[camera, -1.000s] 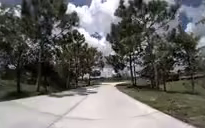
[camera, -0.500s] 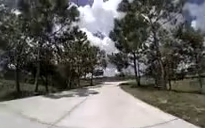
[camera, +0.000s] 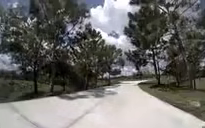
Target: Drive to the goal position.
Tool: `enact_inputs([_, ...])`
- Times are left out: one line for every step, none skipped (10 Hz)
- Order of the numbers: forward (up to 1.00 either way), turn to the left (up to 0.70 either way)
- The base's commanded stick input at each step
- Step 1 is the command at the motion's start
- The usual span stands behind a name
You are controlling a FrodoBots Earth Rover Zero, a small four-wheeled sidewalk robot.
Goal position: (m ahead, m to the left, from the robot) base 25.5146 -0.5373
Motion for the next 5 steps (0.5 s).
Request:
enact_inputs([0.70, 0.00])
enact_inputs([0.70, 0.00])
enact_inputs([0.70, 0.00])
enact_inputs([0.70, 0.00])
enact_inputs([0.70, 0.00])
